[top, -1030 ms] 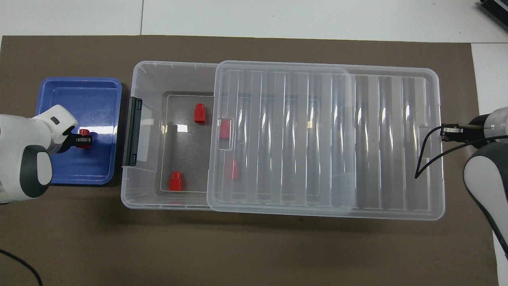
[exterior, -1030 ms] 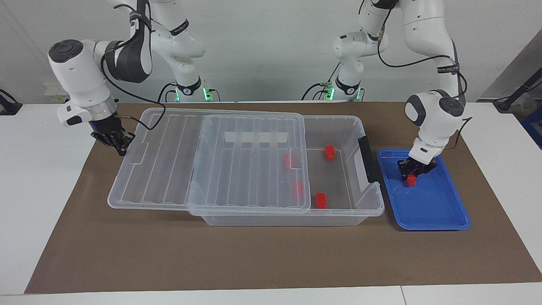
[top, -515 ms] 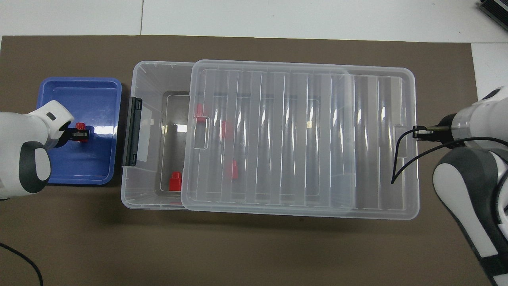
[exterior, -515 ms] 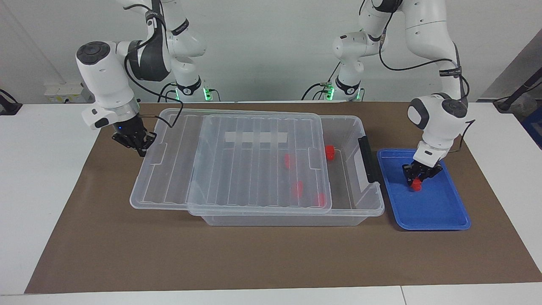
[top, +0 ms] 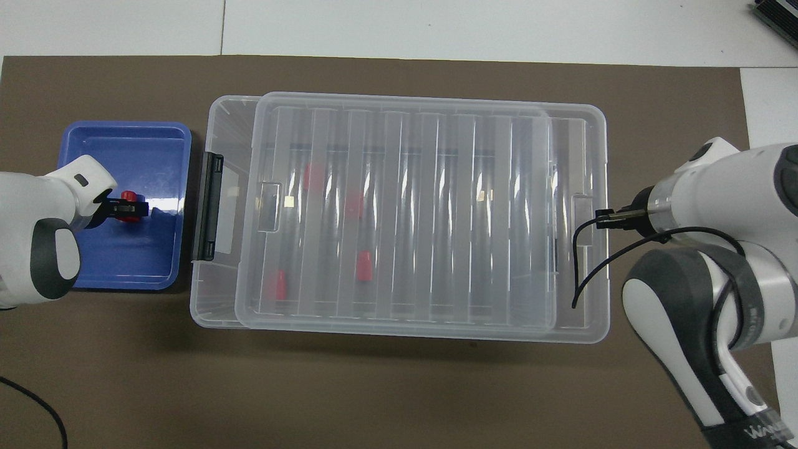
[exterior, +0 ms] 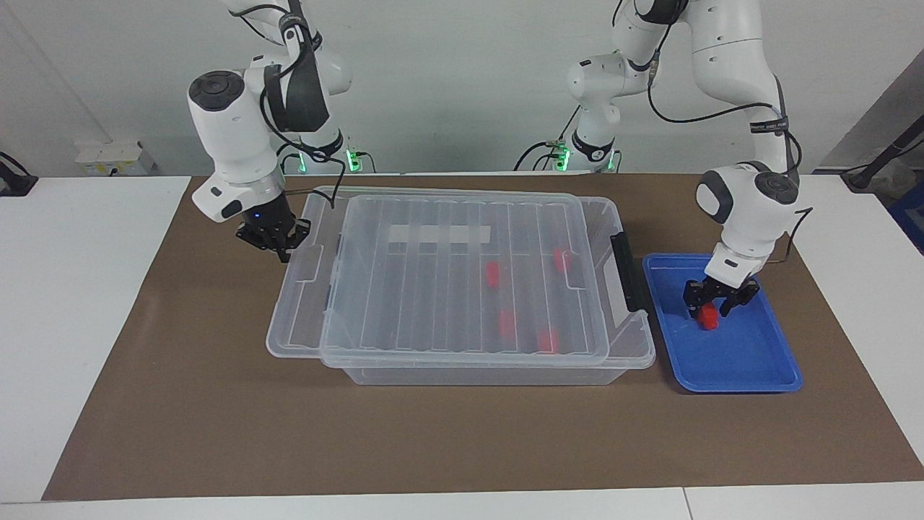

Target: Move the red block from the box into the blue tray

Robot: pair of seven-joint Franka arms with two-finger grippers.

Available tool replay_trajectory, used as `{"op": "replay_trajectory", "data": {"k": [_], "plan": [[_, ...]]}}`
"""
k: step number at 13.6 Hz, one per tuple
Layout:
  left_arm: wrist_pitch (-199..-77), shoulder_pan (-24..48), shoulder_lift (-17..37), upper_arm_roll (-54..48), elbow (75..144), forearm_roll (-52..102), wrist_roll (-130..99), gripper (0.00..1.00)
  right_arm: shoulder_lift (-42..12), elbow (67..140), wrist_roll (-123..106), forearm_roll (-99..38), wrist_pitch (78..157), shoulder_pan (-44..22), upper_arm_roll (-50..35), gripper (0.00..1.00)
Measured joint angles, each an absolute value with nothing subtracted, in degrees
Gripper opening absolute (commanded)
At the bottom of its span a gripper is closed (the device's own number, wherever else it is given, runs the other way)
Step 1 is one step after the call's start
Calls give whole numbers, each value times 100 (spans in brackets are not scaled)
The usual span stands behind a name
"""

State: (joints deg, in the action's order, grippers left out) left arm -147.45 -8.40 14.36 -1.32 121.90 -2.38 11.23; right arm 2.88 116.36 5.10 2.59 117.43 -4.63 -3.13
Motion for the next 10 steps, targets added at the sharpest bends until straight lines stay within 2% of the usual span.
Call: {"op": "replay_trajectory", "data": {"k": [3, 10], "plan": [[-13790, -818, 1304, -158, 11771, -238, 1139, 100, 297, 11638, 519, 99, 11736, -680, -318, 0], [-10478, -703, 96, -313, 10517, -238, 1139, 100, 299, 11640, 550, -6, 11730, -883, -321, 0]]}}
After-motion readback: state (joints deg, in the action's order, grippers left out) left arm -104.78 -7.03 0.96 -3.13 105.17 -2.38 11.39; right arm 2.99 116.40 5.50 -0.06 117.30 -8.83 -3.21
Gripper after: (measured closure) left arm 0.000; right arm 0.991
